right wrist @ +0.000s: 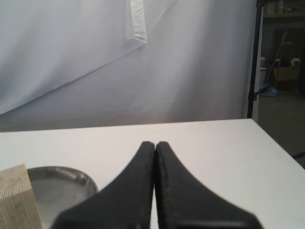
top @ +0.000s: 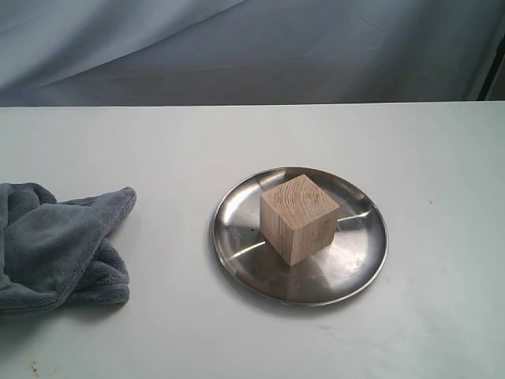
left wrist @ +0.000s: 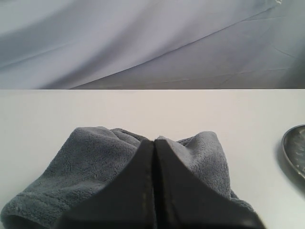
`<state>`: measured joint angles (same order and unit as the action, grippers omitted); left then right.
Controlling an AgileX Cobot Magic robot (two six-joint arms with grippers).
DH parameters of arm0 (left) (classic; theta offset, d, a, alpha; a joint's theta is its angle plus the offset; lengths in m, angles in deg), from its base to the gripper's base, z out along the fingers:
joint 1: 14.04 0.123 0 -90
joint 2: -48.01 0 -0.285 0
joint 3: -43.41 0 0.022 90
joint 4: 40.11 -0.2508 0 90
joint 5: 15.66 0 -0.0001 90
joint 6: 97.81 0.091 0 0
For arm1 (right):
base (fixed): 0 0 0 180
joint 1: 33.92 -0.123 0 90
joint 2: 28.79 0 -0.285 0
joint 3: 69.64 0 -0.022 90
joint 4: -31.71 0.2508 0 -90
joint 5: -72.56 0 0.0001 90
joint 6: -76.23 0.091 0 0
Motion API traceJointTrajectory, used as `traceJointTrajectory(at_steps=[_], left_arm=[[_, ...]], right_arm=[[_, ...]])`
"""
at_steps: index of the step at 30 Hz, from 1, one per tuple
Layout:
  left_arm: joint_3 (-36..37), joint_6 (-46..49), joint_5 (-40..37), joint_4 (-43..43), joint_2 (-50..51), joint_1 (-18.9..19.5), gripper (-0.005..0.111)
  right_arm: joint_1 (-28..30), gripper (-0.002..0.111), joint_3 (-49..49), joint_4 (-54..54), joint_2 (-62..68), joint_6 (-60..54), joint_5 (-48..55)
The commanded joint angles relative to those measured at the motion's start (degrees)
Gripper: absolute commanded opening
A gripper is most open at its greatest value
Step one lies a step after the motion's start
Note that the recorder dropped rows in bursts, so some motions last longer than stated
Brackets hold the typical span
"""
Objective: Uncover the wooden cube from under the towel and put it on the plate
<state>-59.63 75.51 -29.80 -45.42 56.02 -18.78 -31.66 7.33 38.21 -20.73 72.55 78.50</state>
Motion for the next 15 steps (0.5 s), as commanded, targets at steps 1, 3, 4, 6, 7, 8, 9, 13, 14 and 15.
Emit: traceJointTrajectory(at_steps=[1, 3, 4, 6, 7, 8, 9, 13, 14, 15], left_arm=[[0.26, -0.19, 0.6, 0.28, -0.23, 0.17, 0.0], [0.26, -0.19, 0.6, 0.28, -0.23, 0.17, 0.0], [0.26, -0.19, 0.6, 0.28, -0.23, 0.17, 0.0], [0.26, -0.19, 0.6, 0.28, -0.23, 0.17, 0.0], [0.26, -0.19, 0.6, 0.28, -0.23, 0.17, 0.0], [0.26, -0.19, 0.6, 0.28, -0.23, 0.17, 0.0], [0.26, -0.32, 0.6, 0.28, -0.23, 0.17, 0.0], [0.26, -0.32, 0.6, 0.28, -0.23, 0.17, 0.0], [0.26, -0.32, 0.6, 0.28, -0.23, 0.17, 0.0], [0.26, -0.32, 0.6, 0.28, -0.23, 0.17, 0.0]], right_arm=[[0.29, 0.0, 0.24, -0.89, -0.27, 0.42, 5.85], [0.29, 0.0, 0.24, -1.37, -0.27, 0.42, 6.99], [0.29, 0.0, 0.24, -1.37, -0.27, 0.42, 7.55], [0.29, 0.0, 0.24, -1.37, -0.27, 0.42, 10.19], [0.29, 0.0, 0.24, -1.37, -0.27, 0.42, 12.96], [0.29, 0.0, 0.24, -1.37, -0.27, 0.42, 12.86], [0.29, 0.0, 0.24, -1.37, -0.27, 0.42, 12.75], [0.29, 0.0, 0.24, -1.37, -0.27, 0.42, 12.75], [0.29, 0.0, 0.24, -1.37, -0.27, 0.42, 12.75], [0.29, 0.0, 0.24, -1.37, -0.27, 0.42, 12.75]])
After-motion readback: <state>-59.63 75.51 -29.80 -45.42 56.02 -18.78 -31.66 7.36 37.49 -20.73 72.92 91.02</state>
